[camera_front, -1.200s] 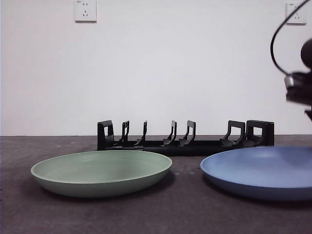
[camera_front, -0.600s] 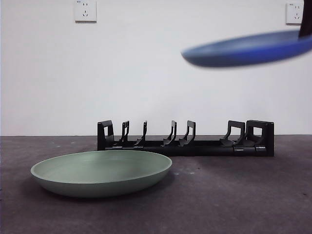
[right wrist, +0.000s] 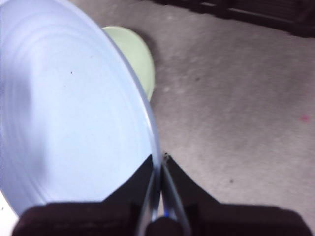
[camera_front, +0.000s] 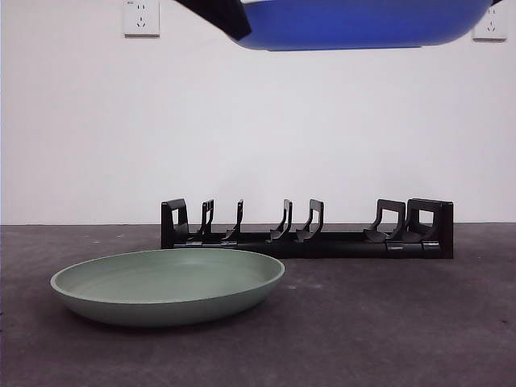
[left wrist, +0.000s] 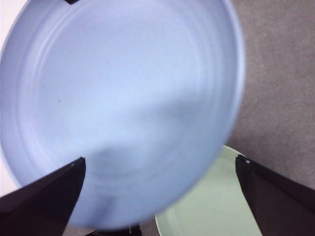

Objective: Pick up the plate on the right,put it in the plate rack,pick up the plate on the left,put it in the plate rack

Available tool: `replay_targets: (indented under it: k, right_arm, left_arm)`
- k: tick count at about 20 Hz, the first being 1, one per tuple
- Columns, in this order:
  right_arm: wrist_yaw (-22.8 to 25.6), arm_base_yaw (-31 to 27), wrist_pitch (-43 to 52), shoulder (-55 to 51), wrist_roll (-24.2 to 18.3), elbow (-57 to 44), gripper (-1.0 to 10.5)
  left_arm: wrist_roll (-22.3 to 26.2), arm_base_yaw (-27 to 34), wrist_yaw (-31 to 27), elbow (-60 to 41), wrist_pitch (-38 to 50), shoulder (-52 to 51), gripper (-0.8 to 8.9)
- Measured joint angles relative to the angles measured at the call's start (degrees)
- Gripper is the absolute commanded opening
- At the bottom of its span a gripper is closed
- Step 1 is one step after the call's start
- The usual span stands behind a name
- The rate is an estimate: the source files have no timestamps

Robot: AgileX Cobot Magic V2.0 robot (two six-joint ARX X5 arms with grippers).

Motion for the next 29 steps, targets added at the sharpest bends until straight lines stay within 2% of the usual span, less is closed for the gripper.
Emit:
replay_targets:
  k: [2, 4, 10, 12, 14, 17, 29]
  right_arm:
    - [-0.04, 0.61, 0.09, 0.00, 0.50, 0.00, -0.1]
    - [-0.02, 0.61, 0.22, 0.00, 0.90, 0.00, -0.1]
    - [0.00, 0.57, 1.29, 0.00, 1.33, 0.00, -0.1]
    - [0.02, 0.55, 1.86, 0.00, 1.79, 0.00, -0.1]
    - [0.02, 0.55, 2.43, 0.00, 2.16, 0.00, -0.1]
    - [0.35, 0.57, 3.26, 0.02, 2.40, 0.00, -0.1]
    - [0.28, 0.57, 3.43, 0.02, 2.40, 0.00, 0.1]
  left_arm:
    - [0.26, 0.00, 0.00, 0.00, 0.00, 0.07, 4.20]
    - [0.33, 0.00, 0.00, 0.00, 0.00, 0.07, 2.81]
    - [0.35, 0.00, 0.42, 0.00, -1.03, 0.09, 0.56]
    - [0.35, 0.00, 0.52, 0.00, -1.70, 0.09, 0.47]
    - [0.50, 0.00, 2.03, 0.00, -2.71, 0.09, -0.08]
    - [1.60, -0.96, 4.00, 0.00, -3.37, 0.13, -0.08]
    - [1.66, -1.01, 4.02, 0.00, -3.39, 0.13, -0.08]
